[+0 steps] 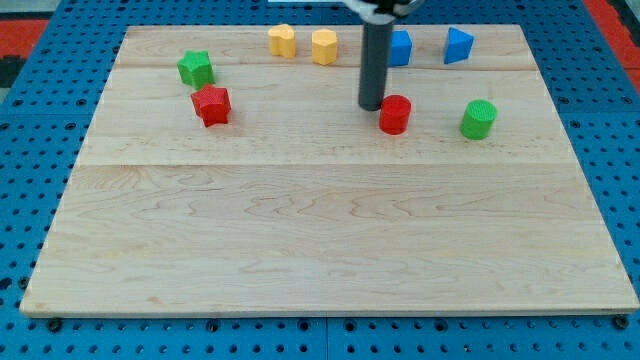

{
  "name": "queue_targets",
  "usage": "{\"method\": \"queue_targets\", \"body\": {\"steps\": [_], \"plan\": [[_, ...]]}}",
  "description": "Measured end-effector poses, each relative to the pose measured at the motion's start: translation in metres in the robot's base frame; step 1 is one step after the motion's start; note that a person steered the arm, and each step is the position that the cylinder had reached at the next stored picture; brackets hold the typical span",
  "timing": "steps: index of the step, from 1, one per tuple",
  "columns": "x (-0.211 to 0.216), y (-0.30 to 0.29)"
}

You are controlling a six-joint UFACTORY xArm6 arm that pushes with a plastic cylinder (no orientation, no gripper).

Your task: Push the red star diagonally to the blue cube

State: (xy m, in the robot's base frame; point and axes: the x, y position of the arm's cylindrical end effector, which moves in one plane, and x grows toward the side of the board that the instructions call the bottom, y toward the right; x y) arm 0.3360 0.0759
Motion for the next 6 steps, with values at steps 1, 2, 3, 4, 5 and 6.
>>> {"method": "queue_targets", "body": {"steps": [1,2,3,4,5,6], "plan": [[0.002,0.029],[0.007,0.026],[0.007,0.023],[-0.014,-0.020],[-0.039,-0.115],[-0.027,-0.164]]}}
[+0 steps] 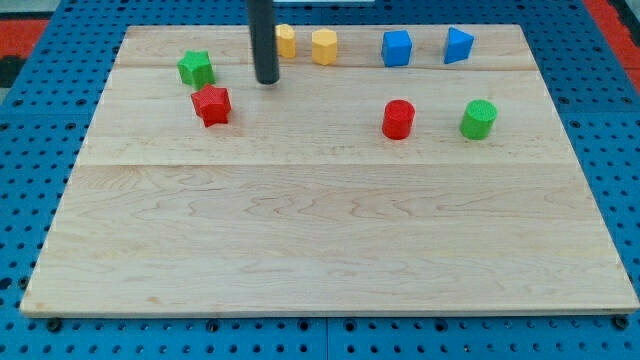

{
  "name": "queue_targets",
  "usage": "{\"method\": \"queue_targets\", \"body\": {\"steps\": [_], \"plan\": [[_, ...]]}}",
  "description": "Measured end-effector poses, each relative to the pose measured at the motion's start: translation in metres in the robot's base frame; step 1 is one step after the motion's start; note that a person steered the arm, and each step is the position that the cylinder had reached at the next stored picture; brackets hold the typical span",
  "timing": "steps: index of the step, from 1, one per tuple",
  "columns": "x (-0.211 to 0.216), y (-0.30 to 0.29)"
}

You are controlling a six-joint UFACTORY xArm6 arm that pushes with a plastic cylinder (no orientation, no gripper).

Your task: Push the red star diagonally to the blue cube

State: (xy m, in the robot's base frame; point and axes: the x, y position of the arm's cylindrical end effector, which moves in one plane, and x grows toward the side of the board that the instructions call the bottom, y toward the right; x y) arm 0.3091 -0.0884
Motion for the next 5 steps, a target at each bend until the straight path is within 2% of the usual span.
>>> {"method": "queue_targets", "body": {"steps": [1,2,3,4,5], "plan": [[-0.002,-0.051],[0.026,-0.053],[0.041,0.002],[0.025,-0.064],[0.046,-0.084]]}}
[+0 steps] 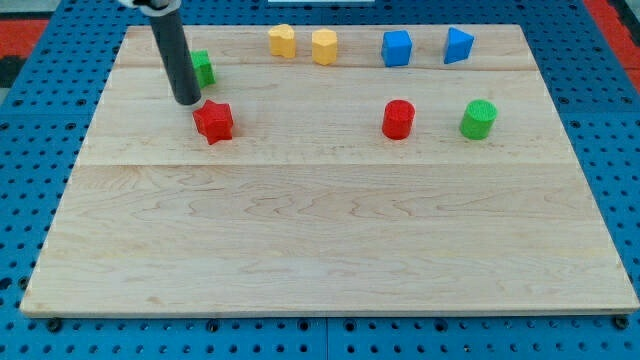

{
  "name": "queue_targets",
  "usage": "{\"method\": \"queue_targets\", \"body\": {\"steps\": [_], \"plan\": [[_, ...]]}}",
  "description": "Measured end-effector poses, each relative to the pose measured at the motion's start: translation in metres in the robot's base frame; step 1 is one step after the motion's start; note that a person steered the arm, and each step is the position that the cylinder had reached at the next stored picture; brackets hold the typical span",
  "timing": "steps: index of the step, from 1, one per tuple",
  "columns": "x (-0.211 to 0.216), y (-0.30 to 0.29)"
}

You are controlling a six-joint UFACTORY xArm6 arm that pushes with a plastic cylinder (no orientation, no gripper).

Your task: Push the red star diagonally to the blue cube

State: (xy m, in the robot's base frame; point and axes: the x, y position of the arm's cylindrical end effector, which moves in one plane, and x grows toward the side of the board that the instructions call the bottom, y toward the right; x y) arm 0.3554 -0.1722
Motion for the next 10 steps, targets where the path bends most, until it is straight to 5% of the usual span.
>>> {"method": "queue_targets", "body": {"steps": [1,2,5,10], "plan": [[0.007,0.008],[0.007,0.078],[0.069,0.043],[0.008,0.107]]}}
